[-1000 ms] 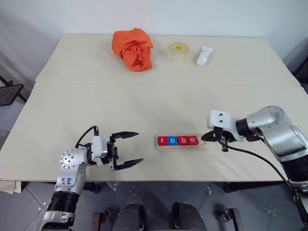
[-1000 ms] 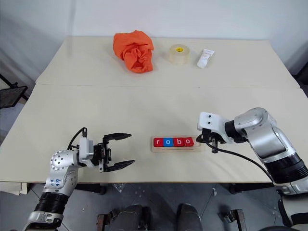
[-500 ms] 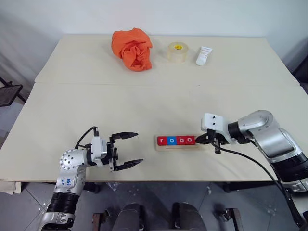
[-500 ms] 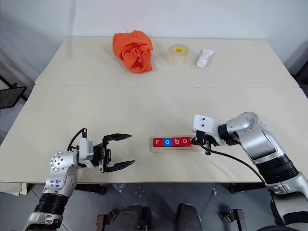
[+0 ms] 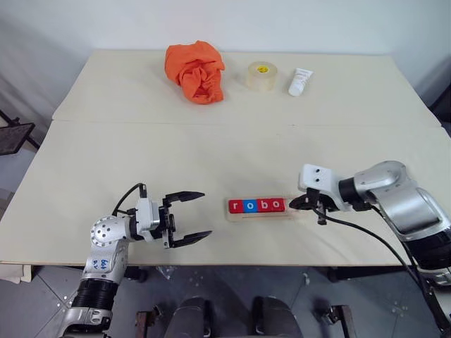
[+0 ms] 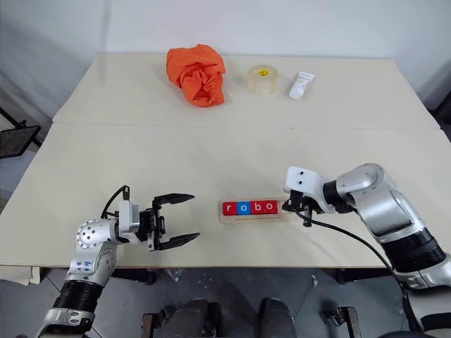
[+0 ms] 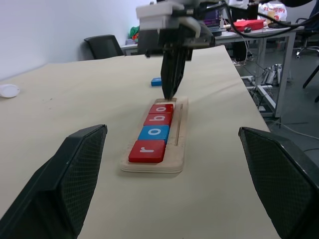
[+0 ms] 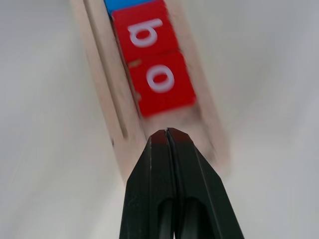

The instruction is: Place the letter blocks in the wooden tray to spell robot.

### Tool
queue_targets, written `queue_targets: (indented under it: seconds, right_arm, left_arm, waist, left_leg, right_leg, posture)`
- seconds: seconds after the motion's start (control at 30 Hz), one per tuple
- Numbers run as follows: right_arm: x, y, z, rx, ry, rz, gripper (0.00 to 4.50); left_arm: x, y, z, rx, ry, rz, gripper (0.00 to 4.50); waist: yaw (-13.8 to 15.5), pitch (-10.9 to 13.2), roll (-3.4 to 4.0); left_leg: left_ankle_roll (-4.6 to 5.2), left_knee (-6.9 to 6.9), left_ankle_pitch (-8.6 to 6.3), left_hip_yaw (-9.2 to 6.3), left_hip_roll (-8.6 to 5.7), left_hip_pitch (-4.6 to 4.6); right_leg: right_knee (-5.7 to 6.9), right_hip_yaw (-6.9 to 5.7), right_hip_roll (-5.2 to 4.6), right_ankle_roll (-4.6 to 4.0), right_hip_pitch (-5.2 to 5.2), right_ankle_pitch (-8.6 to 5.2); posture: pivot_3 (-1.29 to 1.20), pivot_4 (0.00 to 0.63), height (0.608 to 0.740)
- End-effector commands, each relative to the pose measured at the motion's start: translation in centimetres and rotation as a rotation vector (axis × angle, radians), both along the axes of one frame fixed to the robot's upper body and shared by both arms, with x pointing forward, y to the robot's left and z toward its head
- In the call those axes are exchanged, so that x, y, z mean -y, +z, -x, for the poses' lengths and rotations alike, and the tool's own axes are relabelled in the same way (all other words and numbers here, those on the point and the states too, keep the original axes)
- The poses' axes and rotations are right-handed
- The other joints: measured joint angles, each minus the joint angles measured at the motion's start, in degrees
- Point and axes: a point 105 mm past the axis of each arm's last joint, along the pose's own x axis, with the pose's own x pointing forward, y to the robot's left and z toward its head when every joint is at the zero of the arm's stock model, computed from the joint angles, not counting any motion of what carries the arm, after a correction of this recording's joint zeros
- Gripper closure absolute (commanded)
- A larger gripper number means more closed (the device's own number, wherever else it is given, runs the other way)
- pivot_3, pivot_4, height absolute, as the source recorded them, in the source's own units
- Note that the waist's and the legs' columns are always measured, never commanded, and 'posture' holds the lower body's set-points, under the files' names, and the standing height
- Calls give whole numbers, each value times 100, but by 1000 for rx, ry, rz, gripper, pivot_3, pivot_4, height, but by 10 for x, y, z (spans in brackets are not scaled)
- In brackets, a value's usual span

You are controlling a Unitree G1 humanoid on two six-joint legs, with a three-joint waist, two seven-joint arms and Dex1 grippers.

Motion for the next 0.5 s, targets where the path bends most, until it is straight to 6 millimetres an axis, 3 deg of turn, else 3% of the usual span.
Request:
queue_targets:
  seconds: [0.03, 0.1, 0.27, 0.43, 0.5]
  right_arm:
    - [3, 22, 10, 68, 14, -80, 4116]
    - [7, 23, 13, 73, -6, -94, 3641]
    - [17, 26, 17, 112, -70, -134, 1884]
    - [60, 36, 26, 189, -285, -190, 131]
    - [79, 34, 35, 193, -371, -197, 32]
  left_arm:
    - [3, 3, -1, 26, -15, 2, 0]
    - [3, 3, -2, 28, -21, 2, 0]
    - [5, 3, -5, 31, -38, 2, 0]
    - [6, 3, -7, 33, -57, 0, 0]
    - [5, 3, -7, 32, -60, -1, 0]
  waist:
    - [6, 0, 0]
    - [0, 0, 0]
    - [12, 0, 0]
    - [122, 0, -1]
    - [163, 0, -1]
  left_leg:
    - [0, 0, 0, -1, 0, 0]
    - [0, -1, 0, 0, 0, 0]
    - [0, -1, 0, 1, 0, 1]
    - [5, 1, -3, 3, -4, -1]
    - [5, 1, -3, 0, -3, -1]
  right_leg:
    - [0, -1, 0, 0, 0, 0]
    - [0, 0, 0, 0, 0, 0]
    - [0, 0, 0, 0, 1, 0]
    - [-1, 2, -2, 2, 2, 1]
    - [-1, -1, -1, 2, 3, 1]
  posture:
    - [0, 150, 740]
    - [0, 150, 740]
    - [0, 150, 740]
    - [0, 150, 740]
    - [0, 150, 740]
